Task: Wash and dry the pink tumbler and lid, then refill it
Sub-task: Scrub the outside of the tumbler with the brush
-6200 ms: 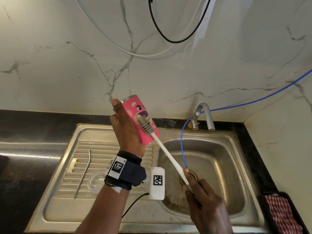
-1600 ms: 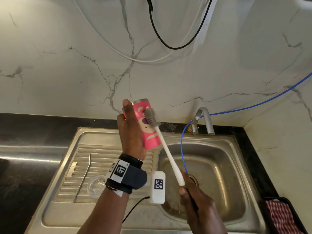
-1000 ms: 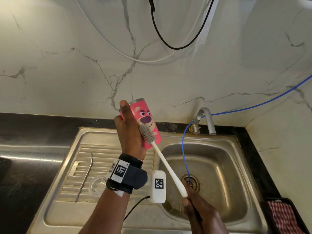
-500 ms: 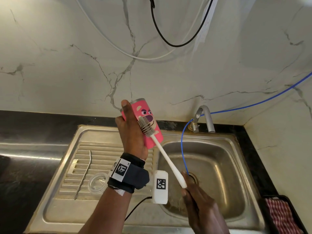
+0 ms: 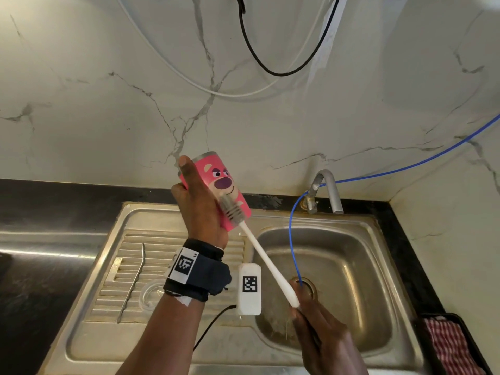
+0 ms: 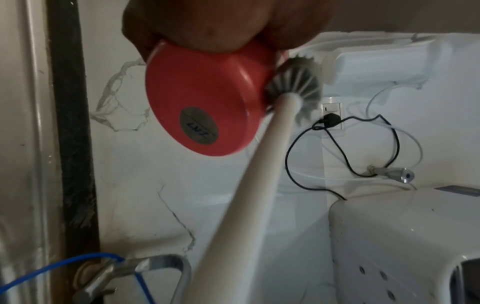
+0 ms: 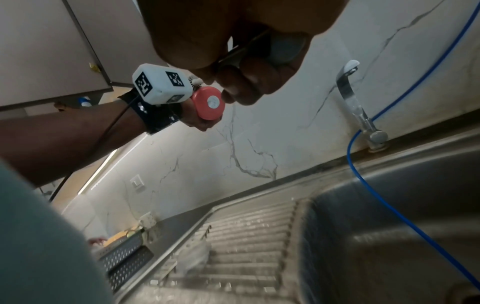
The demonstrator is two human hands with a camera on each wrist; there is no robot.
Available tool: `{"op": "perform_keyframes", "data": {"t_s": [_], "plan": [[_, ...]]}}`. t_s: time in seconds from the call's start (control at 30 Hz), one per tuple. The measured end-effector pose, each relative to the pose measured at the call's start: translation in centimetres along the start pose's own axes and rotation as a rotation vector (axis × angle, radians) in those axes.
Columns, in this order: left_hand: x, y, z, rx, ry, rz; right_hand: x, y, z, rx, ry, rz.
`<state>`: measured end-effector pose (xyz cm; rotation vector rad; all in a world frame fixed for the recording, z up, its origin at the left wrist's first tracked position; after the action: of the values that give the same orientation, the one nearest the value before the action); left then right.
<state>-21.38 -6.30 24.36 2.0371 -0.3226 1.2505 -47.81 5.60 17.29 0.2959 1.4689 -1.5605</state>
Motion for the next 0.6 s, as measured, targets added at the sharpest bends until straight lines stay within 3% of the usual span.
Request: {"op": "perform_keyframes", "data": {"t_s": [0.1, 0.3, 0.47, 0.6], "plan": [[0.6, -0.5, 0.6, 0.031, 0.035, -0.003, 0.1, -0.5, -1.1, -0.024, 0.016, -0.026], [-0.9, 0.5, -0.6, -0.035, -0.032, 0.043, 0.0, -0.2, 0.8, 0.042, -0.015, -0.002], [0.0, -0.2, 0.6, 0.012, 0.011, -0.008, 0.3, -0.6, -1.1, 0.016, 0.032, 0.002], [-1.0, 0.6, -0.6, -0.073, -0.022, 0.047, 0.0, -0.2, 0.7, 0.07, 0.015, 0.035]]}}
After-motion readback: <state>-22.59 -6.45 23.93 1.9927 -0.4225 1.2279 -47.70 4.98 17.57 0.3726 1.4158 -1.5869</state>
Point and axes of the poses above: each hand's wrist, its own z-axis towards the middle knuckle, its own y-axis out of the palm, x = y × z, the point moved 2 cm from there along z, towards the middle knuckle, and after that the axes turned 4 degrees about -x, right-handed, at the moved point
